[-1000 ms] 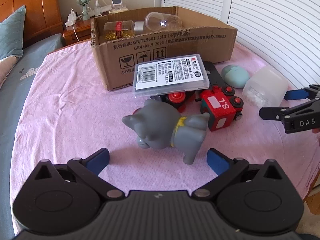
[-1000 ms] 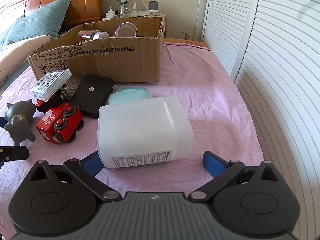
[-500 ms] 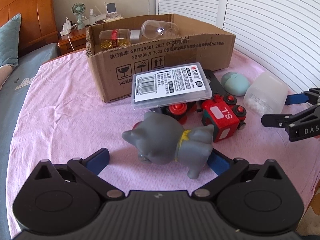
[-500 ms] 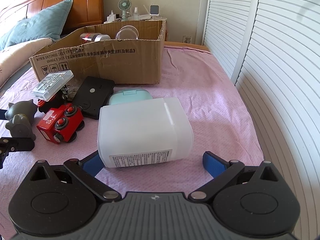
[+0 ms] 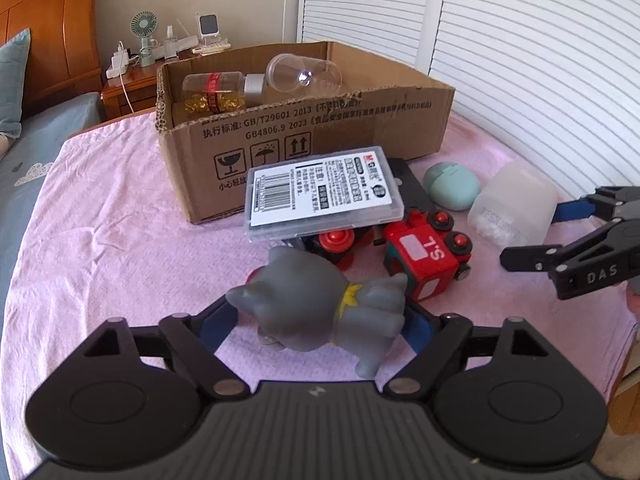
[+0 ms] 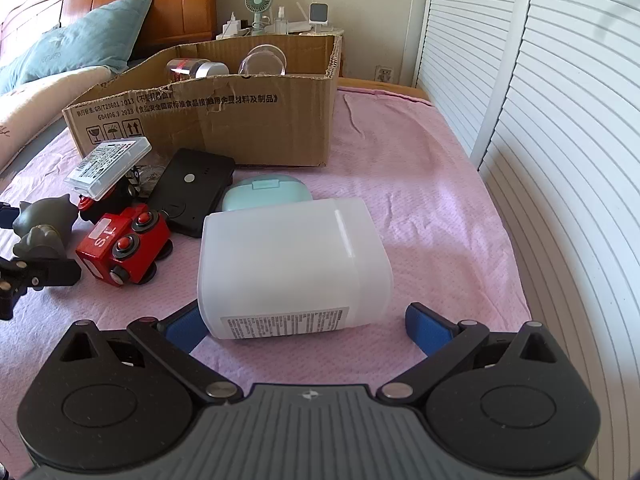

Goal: Organize rigid objects
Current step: 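Lift the grey toy cat with the left tool while the right tool grasps the white container, then drop the grey toy cat into the box while the right tool releases the container inside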

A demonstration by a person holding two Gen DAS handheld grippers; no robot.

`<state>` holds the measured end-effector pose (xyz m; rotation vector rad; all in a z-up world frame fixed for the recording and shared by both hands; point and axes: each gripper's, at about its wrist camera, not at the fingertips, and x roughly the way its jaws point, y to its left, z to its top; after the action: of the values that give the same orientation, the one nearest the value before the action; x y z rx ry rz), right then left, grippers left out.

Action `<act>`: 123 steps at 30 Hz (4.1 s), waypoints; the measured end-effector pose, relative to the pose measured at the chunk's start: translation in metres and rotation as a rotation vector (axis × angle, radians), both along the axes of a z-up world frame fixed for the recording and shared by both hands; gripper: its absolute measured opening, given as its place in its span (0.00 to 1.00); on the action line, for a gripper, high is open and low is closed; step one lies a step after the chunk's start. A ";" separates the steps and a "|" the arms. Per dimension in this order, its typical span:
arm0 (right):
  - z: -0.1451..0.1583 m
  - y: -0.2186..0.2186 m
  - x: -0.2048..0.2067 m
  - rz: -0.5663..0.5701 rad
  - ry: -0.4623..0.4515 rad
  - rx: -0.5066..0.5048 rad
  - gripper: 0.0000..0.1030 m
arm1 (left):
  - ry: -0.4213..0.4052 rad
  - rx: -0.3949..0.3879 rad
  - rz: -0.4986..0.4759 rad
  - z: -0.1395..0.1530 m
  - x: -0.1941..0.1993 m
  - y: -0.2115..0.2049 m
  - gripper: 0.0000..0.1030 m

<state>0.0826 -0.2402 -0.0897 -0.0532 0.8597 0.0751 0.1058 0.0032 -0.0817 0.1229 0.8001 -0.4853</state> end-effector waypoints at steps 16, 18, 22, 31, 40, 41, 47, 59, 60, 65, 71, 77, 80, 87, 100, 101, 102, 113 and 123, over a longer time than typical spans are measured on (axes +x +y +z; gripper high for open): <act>0.015 0.010 0.023 0.075 0.066 -0.039 1.00 | -0.030 0.026 -0.055 0.005 0.001 -0.004 0.77; 0.017 0.013 0.026 0.086 0.067 -0.048 1.00 | -0.032 0.029 -0.061 0.005 0.002 -0.004 0.77; 0.017 0.018 0.031 0.094 0.076 -0.078 0.96 | -0.032 0.032 -0.069 0.006 0.002 -0.003 0.75; 0.020 0.020 0.034 0.088 0.098 -0.094 0.84 | -0.008 0.023 -0.063 0.009 0.003 0.003 0.74; 0.038 0.019 0.023 0.144 0.086 -0.110 0.84 | -0.008 0.036 -0.058 0.034 0.002 0.016 0.73; 0.041 0.019 0.022 0.152 0.085 -0.106 0.84 | -0.013 0.039 -0.064 0.038 0.002 0.016 0.73; 0.060 0.018 0.018 0.194 0.059 -0.081 0.84 | -0.065 0.066 -0.087 0.071 0.004 0.014 0.73; 0.097 0.021 0.033 0.230 -0.050 -0.030 0.84 | -0.139 0.076 -0.060 0.110 0.081 -0.014 0.73; 0.099 0.020 0.034 0.229 -0.057 -0.023 0.84 | -0.119 0.072 -0.046 0.109 0.090 -0.015 0.73; 0.100 0.017 0.040 0.224 -0.071 0.001 0.84 | -0.117 0.073 0.011 0.102 0.111 -0.019 0.84; 0.102 0.016 0.042 0.229 -0.080 0.014 0.84 | -0.156 0.073 0.040 0.110 0.094 -0.016 0.96; 0.110 0.021 0.048 0.242 -0.092 0.020 0.84 | -0.133 0.094 0.104 0.116 0.058 -0.011 0.98; 0.117 0.026 0.055 0.256 -0.104 0.020 0.84 | -0.134 0.089 0.145 0.117 0.035 -0.006 0.99; 0.129 0.030 0.091 0.248 -0.091 0.035 0.84 | -0.166 0.089 0.274 0.106 -0.001 -0.004 0.99; 0.117 0.037 0.154 0.146 -0.006 0.021 0.84 | -0.159 0.101 0.334 0.095 -0.013 0.008 0.99; 0.116 0.038 0.158 0.142 0.000 0.017 0.84 | -0.154 0.101 0.331 0.095 -0.012 0.009 0.99; 0.114 0.039 0.162 0.137 0.005 0.012 0.84 | -0.150 0.099 0.330 0.094 -0.012 0.010 0.99; 0.110 0.046 0.173 0.110 -0.002 0.002 1.00 | -0.126 0.092 0.305 0.087 -0.009 0.011 0.99; 0.110 0.042 0.148 0.100 0.022 -0.001 1.00 | -0.135 0.092 0.305 0.093 -0.015 0.011 0.99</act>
<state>0.2306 -0.1984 0.0201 -0.0968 0.8786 0.1691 0.0910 0.0146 0.0110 0.1145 0.6939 -0.1501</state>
